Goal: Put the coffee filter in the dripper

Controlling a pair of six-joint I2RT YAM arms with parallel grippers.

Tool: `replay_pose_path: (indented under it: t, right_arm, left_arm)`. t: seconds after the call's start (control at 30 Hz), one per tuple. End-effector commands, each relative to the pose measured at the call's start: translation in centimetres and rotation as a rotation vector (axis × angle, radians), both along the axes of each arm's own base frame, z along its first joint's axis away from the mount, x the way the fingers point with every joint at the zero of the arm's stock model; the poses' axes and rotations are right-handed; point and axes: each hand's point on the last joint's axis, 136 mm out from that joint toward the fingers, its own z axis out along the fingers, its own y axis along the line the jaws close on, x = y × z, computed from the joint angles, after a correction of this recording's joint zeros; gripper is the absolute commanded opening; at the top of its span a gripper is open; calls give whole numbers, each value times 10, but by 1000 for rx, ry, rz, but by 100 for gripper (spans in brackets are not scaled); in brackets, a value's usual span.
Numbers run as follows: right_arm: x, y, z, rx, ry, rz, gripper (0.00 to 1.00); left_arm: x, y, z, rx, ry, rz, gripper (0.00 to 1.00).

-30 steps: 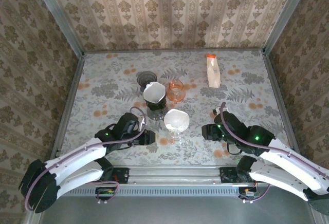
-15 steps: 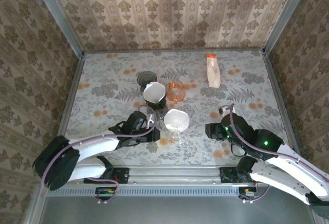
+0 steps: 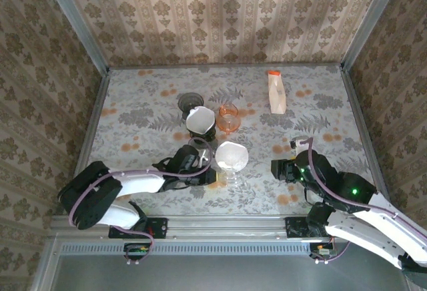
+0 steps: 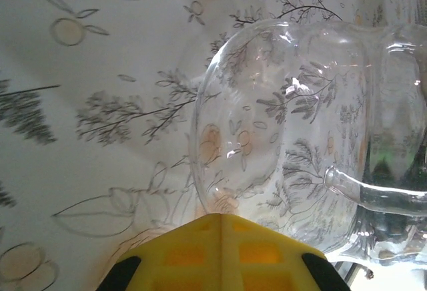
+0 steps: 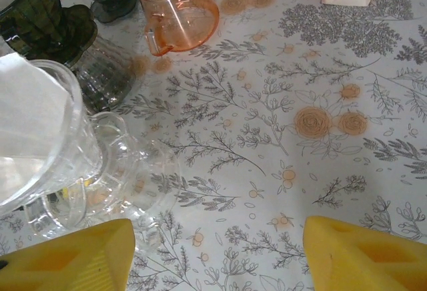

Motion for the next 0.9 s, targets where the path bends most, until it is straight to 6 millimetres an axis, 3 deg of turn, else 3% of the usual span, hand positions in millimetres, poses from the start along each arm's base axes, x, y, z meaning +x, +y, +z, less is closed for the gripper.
replay_pose_path:
  t: [0.0, 0.2, 0.53, 0.87]
  right_arm:
    - [-2, -9, 7, -24, -28, -7, 69]
    - [-6, -18, 12, -2, -56, -28, 69]
    - [-5, -32, 46, 60, -179, -69, 70]
    - [-10, -42, 53, 74, -209, -91, 70]
  left_arm:
    - [5, -20, 14, -46, -5, -12, 0]
    - [9, -49, 15, -63, 11, -47, 0]
    - [14, -95, 20, -81, 23, -105, 0]
    - [14, -133, 27, -98, 24, -169, 0]
